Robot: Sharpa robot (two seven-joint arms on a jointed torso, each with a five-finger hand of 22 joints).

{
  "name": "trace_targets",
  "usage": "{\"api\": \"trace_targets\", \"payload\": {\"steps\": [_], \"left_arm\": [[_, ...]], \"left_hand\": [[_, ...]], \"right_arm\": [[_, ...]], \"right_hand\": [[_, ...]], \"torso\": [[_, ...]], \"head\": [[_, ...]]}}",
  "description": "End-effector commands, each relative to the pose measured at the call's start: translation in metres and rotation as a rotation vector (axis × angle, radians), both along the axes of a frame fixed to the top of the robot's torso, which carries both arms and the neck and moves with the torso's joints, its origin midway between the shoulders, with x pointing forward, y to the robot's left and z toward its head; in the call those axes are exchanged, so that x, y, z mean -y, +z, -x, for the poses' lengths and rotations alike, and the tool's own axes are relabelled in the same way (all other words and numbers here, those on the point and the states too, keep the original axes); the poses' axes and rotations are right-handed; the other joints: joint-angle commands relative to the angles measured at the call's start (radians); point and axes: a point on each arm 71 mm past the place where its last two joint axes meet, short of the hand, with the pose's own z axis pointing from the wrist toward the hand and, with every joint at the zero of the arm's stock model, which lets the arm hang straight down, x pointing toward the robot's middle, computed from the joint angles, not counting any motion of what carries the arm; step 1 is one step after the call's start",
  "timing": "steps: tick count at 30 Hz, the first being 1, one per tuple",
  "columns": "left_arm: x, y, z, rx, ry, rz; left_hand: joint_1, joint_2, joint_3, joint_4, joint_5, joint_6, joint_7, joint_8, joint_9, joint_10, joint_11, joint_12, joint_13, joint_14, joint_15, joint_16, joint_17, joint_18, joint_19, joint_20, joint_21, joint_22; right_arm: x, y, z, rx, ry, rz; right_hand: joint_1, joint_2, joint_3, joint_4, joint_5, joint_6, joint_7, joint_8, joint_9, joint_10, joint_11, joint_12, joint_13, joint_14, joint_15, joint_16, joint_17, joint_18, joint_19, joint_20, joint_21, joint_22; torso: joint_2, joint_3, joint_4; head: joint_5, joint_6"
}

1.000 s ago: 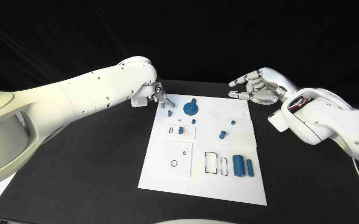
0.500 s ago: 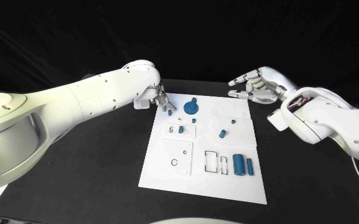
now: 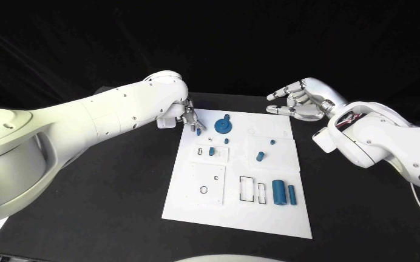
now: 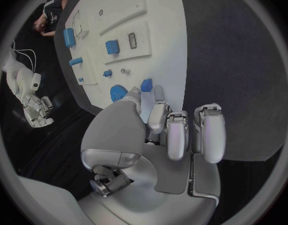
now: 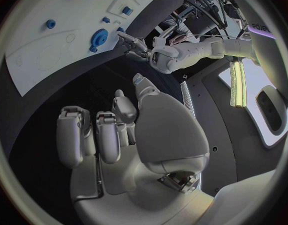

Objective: Assemble the parts on the task board

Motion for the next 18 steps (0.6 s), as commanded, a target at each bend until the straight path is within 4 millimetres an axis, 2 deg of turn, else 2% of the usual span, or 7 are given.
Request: {"api": "trace_targets", "payload": {"steps": [1, 6, 18], "left_arm": [[0.0034, -0.0003, 0.0007, -0.008, -0.018, 0.008], [0.0048, -0.0008, 0.0014, -0.018, -0.024, 0.013], [0.0050, -0.0019, 0.0022, -0.034, -0.026, 0.015]], "left_hand": [[0.024, 0.010, 0.008, -0.010, 0.003, 0.005, -0.002, 0.006, -0.002, 0.006, -0.004, 0.002, 0.000, 0.105, -0.004, 0.003, 0.263, -0.010, 0.070, -0.001, 0.004, 0.182], [0.083, 0.032, 0.039, -0.029, 0.005, 0.003, -0.004, 0.005, -0.006, 0.006, -0.007, 0.001, -0.002, 0.105, -0.006, 0.003, 0.263, -0.009, 0.069, -0.003, 0.003, 0.180], [0.094, 0.033, 0.045, -0.031, 0.003, 0.005, -0.004, 0.006, -0.008, 0.008, -0.007, 0.003, 0.001, 0.105, -0.006, 0.003, 0.263, -0.009, 0.068, -0.003, 0.001, 0.179]], "right_arm": [[-0.0018, -0.0005, 0.0006, 0.000, 0.018, 0.005], [-0.0021, -0.0006, 0.0005, 0.000, 0.019, 0.005], [-0.0024, -0.0007, 0.0004, -0.001, 0.019, 0.005]], "right_hand": [[-0.002, 0.007, -0.008, 0.000, 0.001, 0.006, -0.003, 0.001, 0.002, -0.005, -0.004, -0.003, 0.000, 0.084, 0.001, -0.004, 0.191, 0.006, -0.003, -0.002, -0.004, 0.000], [-0.002, 0.007, -0.008, 0.000, 0.001, 0.006, -0.003, 0.001, 0.002, -0.005, -0.004, -0.003, 0.000, 0.084, 0.001, -0.004, 0.191, 0.006, -0.003, -0.002, -0.004, 0.000], [0.000, 0.009, -0.008, 0.000, 0.002, 0.006, -0.003, 0.001, 0.001, -0.004, -0.004, -0.002, 0.000, 0.085, 0.001, -0.004, 0.191, 0.006, -0.004, -0.002, -0.005, -0.001]], "torso": [[0.000, -0.0001, 0.0002], [0.000, -0.0004, 0.0001], [0.000, -0.0004, 0.0004]], "head": [[0.000, 0.000], [0.000, -0.003], [0.000, -0.004]]}}
